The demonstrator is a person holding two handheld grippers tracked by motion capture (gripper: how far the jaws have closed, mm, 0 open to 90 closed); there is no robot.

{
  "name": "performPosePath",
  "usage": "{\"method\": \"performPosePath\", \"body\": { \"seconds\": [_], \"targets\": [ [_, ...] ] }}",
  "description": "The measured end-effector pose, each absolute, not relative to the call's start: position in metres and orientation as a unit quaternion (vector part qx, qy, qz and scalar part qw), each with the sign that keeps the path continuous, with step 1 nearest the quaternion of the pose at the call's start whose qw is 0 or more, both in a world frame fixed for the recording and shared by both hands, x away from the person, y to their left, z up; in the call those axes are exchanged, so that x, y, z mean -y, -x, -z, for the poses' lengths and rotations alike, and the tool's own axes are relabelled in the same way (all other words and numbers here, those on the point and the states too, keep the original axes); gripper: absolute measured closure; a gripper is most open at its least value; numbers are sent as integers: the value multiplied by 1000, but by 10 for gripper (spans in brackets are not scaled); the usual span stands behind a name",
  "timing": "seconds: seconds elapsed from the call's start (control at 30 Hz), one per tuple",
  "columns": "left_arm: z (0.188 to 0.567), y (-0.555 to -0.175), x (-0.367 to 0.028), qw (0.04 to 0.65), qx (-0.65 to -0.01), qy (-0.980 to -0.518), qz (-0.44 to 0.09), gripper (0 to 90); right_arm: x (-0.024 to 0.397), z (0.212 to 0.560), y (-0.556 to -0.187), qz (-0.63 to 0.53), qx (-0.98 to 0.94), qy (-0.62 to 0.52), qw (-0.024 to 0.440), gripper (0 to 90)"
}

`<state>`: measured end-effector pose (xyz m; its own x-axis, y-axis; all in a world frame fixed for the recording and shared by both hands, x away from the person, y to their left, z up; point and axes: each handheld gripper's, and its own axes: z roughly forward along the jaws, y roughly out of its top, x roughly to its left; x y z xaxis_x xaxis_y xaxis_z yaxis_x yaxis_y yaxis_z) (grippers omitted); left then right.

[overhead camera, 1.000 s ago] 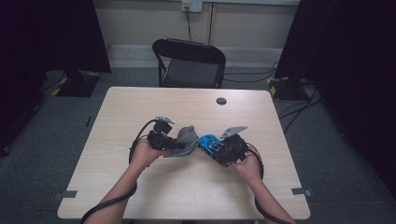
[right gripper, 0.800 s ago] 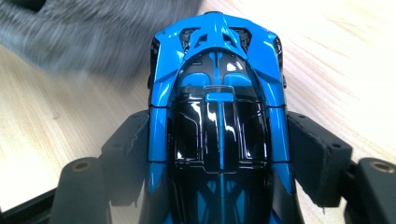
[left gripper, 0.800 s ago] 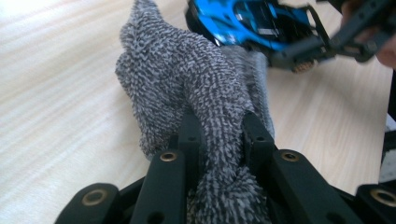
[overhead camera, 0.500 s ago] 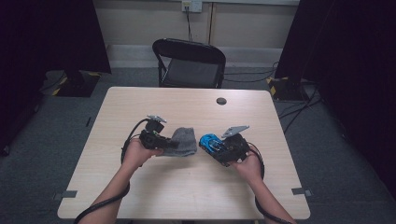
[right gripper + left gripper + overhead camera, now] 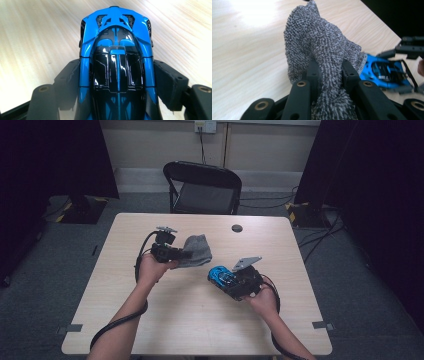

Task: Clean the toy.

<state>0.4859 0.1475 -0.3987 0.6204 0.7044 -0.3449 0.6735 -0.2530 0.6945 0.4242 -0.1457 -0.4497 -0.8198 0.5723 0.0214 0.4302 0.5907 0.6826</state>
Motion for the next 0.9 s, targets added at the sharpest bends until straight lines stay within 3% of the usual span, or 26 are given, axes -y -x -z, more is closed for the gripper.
{"method": "performPosePath", "body": {
  "seconds": [0.37,0.9],
  "targets": [
    [412,-490,-119,419,-429,-800,7,735,136,449,-418,-354,-893,-262,95,285],
    [417,-487,-119,407,-427,-807,26,736,136,448,-420,-356,-891,-264,100,284]
  ]
}}
